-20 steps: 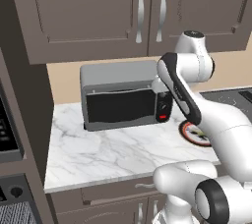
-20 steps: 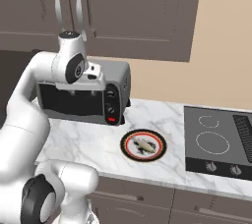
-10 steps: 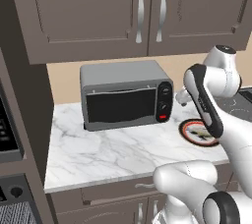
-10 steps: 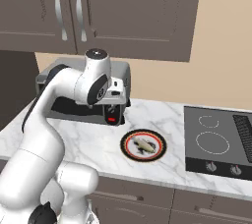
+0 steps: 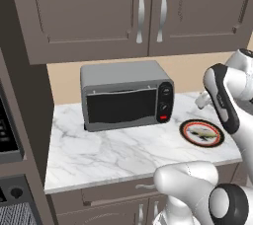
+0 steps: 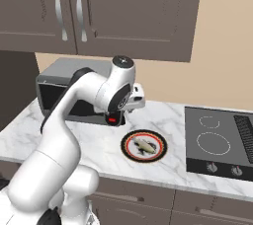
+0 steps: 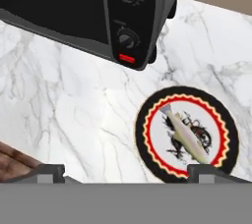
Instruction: Place the fish on the top rack of the oven, and slide the tray back inside. Close the oven door.
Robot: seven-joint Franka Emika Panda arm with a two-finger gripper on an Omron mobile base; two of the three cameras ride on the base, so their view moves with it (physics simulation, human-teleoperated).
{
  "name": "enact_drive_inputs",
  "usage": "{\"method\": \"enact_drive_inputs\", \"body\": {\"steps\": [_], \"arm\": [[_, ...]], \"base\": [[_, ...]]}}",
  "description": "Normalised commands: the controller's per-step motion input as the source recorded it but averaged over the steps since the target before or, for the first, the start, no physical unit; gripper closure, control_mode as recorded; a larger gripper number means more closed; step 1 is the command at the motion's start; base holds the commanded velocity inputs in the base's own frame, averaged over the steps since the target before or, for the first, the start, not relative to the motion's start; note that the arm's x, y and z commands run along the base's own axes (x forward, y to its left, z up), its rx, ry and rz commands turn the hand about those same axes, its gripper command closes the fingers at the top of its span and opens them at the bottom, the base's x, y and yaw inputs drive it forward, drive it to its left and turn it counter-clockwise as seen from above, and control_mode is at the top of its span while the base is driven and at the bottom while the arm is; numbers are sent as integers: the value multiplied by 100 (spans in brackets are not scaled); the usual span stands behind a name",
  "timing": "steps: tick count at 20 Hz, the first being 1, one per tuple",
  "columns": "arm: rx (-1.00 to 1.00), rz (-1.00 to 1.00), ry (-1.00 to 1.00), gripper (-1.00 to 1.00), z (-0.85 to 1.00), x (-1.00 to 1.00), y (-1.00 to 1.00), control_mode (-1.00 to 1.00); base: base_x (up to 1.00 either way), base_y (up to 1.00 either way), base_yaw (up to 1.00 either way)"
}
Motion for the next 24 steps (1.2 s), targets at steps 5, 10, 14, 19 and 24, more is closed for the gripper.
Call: {"method": "enact_drive_inputs", "body": {"steps": [5, 10, 14, 19, 24], "arm": [[-1, 6, 5, -100, -32, 0, -47, -100], [-8, 1, 10, -100, -43, 0, -17, -100], [-11, 0, 18, -100, -54, 4, -13, -100], [-8, 0, 8, -100, -41, 0, -11, -100], [-1, 0, 0, -100, -41, 8, -12, -100]], "base": [[0, 0, 0], [0, 0, 0], [0, 0, 0], [0, 0, 0], [0, 0, 0]]}}
